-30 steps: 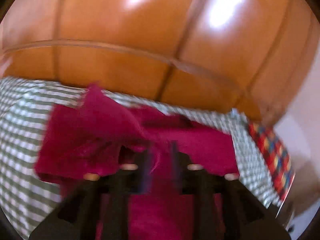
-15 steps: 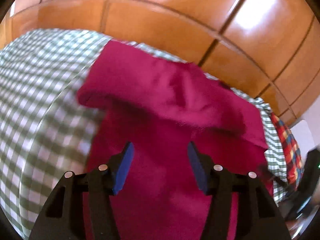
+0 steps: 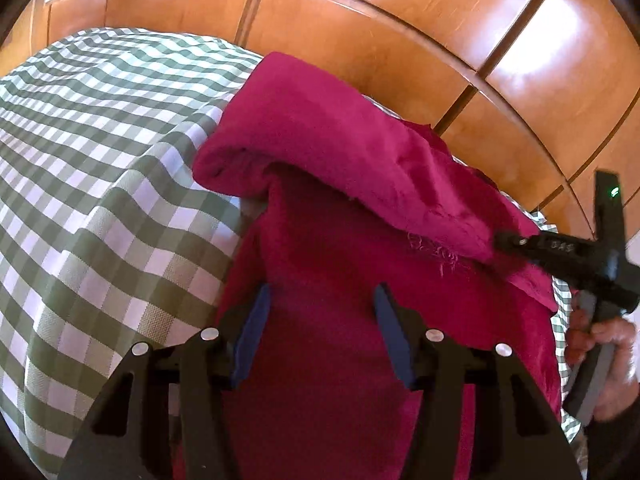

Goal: Fold small clothes
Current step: 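Grasp the sweater hem with the right gripper and lift it toward the collar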

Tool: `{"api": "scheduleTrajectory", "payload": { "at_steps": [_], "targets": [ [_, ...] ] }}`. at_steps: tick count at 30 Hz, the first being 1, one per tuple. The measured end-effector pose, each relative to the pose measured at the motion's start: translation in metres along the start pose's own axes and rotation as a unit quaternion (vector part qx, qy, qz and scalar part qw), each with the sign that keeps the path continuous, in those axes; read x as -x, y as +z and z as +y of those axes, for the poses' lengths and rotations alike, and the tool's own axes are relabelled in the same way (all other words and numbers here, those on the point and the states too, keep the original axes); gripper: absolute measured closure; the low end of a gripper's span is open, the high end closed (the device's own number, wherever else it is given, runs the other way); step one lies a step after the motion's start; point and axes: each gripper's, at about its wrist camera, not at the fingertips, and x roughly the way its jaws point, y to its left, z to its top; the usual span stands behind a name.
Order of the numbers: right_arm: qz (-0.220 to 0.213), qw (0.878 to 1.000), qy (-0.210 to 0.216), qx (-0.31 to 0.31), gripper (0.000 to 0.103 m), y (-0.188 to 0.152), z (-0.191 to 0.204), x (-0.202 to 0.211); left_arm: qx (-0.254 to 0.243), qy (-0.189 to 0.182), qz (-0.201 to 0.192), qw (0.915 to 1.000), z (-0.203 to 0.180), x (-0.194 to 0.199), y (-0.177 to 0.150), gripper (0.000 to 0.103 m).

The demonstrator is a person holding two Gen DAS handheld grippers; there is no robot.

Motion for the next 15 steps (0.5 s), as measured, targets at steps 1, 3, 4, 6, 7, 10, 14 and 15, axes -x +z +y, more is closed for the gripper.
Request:
{"api": "scheduleTrajectory", "payload": {
  "at_steps": [1, 3, 4, 6, 7, 10, 14, 15],
  "targets": [
    [-0.029, 1.000, 0.011, 0.006, 0.096, 0.007, 0.004, 0.021, 0.000, -0.001, -0.002, 1.0000, 0.000, 0.002, 0.002, 0.050],
    [-0.065, 0.998, 0.013, 0.012, 0.095, 0.017, 0.002, 0.049, 0.001, -0.004, -0.015, 0.9999, 0.001, 0.006, 0.006, 0.050],
    [-0.079, 0.997, 0.017, 0.010, 0.095, 0.021, -0.002, 0.061, 0.002, -0.008, -0.020, 0.9998, 0.001, 0.006, 0.010, 0.050],
    [-0.088, 0.996, 0.007, 0.007, 0.095, 0.026, -0.013, 0.069, 0.007, -0.003, -0.021, 0.9998, 0.001, 0.003, 0.017, 0.050],
    [-0.089, 0.996, -0.003, 0.004, 0.095, 0.026, -0.020, 0.068, 0.012, 0.001, -0.022, 0.9997, 0.003, 0.001, 0.021, 0.050],
    [-0.062, 0.997, -0.027, -0.040, 0.095, 0.015, -0.054, 0.055, 0.044, 0.019, -0.031, 0.9984, 0.013, -0.003, 0.034, 0.050],
    [-0.005, 0.993, -0.047, -0.111, 0.096, -0.022, -0.108, 0.027, 0.101, 0.033, -0.019, 0.9941, 0.037, -0.011, 0.047, 0.049],
    [0.006, 0.992, -0.055, -0.117, 0.095, -0.029, -0.113, 0.017, 0.104, 0.036, -0.014, 0.9938, 0.040, -0.013, 0.048, 0.048]
  ]
}}
